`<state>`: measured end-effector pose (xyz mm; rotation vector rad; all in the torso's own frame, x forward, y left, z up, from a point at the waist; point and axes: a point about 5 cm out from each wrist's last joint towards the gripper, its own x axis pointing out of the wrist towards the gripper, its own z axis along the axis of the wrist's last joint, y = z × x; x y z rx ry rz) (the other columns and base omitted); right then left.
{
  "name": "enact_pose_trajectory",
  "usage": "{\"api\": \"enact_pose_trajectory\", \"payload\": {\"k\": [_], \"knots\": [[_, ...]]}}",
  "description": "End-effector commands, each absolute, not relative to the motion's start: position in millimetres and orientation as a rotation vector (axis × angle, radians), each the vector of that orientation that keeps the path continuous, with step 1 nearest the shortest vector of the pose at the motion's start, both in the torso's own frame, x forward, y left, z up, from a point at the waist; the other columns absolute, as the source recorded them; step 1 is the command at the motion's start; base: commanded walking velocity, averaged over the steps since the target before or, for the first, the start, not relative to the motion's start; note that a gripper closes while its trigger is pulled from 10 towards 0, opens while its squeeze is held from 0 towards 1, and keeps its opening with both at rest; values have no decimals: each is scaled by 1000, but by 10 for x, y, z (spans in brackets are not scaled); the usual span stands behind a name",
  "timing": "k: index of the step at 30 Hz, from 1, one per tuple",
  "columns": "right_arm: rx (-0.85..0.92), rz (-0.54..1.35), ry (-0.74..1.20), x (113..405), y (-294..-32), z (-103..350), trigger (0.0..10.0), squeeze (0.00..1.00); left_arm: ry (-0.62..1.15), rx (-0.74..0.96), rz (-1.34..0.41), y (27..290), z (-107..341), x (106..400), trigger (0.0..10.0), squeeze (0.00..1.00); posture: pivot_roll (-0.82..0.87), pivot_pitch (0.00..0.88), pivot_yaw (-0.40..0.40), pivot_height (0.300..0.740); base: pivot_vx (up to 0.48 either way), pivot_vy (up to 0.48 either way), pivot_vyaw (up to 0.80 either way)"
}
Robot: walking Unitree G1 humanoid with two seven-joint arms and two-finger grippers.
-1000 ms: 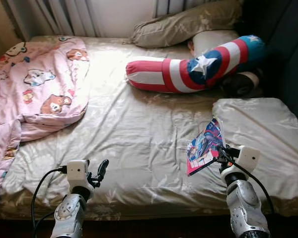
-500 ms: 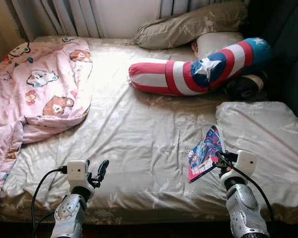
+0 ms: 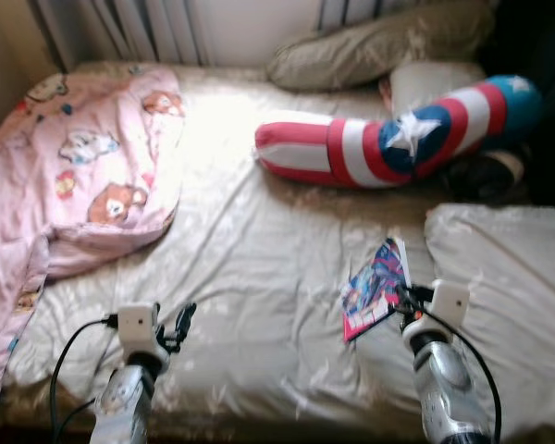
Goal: Clean up the room
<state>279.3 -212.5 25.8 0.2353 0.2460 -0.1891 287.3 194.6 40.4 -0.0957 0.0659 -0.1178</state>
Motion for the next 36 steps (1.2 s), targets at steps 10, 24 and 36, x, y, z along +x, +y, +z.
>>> {"api": "enact_pose_trajectory", "payload": {"k": [10, 24, 36], "knots": [[248, -151, 179, 2929, -2003, 387, 10000, 0, 135, -72, -61, 2139, 263, 2713, 10000, 0, 12, 162, -55, 740, 199, 0, -142], [245, -33, 165, 2930, -1864, 389, 10000, 0, 106, -61, -45, 2151, 312, 2722, 10000, 0, 1, 185, -52, 740, 0, 0, -96], [246, 32, 179, 2943, -1802, 381, 10000, 0, 54, -74, -51, 2106, 434, 2806, 10000, 0, 0, 188, -47, 702, 0, 0, 0]]}}
